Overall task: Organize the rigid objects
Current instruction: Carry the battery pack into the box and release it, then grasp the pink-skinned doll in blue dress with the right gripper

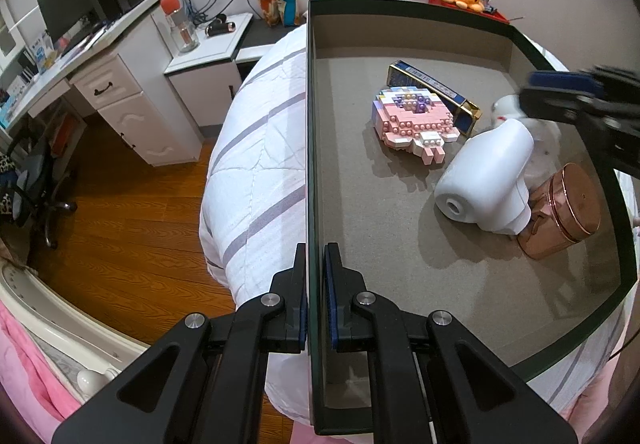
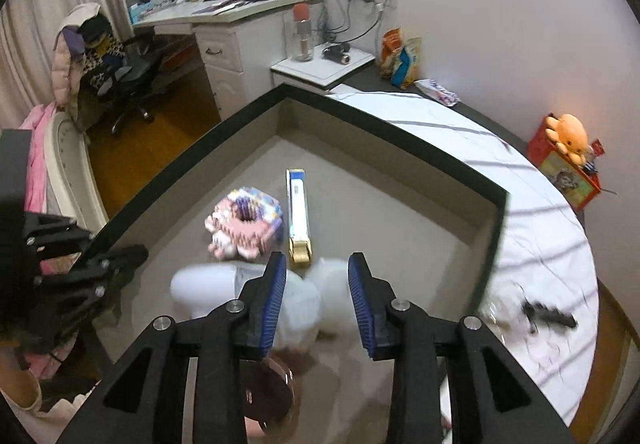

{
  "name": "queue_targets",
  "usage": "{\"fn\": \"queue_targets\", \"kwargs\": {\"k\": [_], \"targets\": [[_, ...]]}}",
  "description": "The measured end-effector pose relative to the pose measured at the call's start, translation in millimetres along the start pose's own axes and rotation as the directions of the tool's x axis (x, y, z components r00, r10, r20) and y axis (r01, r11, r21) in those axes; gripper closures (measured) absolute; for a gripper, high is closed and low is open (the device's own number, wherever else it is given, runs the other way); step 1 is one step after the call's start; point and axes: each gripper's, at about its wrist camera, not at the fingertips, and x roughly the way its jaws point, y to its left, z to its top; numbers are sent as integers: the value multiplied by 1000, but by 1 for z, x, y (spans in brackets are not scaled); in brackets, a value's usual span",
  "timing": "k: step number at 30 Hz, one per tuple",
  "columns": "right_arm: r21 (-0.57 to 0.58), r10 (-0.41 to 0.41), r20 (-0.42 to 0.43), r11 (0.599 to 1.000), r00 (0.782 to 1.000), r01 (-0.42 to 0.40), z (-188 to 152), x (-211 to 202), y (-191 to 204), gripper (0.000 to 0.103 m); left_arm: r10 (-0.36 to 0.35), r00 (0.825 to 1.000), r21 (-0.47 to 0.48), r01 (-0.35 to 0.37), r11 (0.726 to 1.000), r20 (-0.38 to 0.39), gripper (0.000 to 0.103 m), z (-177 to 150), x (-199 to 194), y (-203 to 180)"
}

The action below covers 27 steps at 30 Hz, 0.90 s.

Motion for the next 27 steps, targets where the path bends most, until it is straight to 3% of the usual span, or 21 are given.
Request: {"fn": "queue_targets", "kwargs": {"k": [2, 8, 10, 13, 16, 27], "targets": [[20, -16, 19, 1000, 1000, 16, -6, -11, -4, 51, 1, 1000, -1, -1, 1000, 0, 96, -1, 0, 0], [167, -124, 134, 981, 983, 101, -41, -62, -31, 29, 2, 1000, 0, -2, 1000, 2, 96, -1, 1, 0], [229, -210, 143, 958, 967, 174, -57, -79, -42, 24, 2, 1000, 0, -2, 1000, 2, 96, -1, 1, 0], [313, -308, 111, 913, 945, 261, -84, -92, -57, 24, 3, 1000, 1, -3, 1000, 2, 96, -1, 1, 0], [383, -341, 60, 876, 938, 294, -111, -89, -72, 24, 0, 1000, 1, 0, 1000, 2, 96, -1, 0, 1], [454, -279, 111, 868, 954, 201, -157, -89, -52, 24, 8, 1000, 3, -8, 1000, 2, 96, 0, 0, 0]]}}
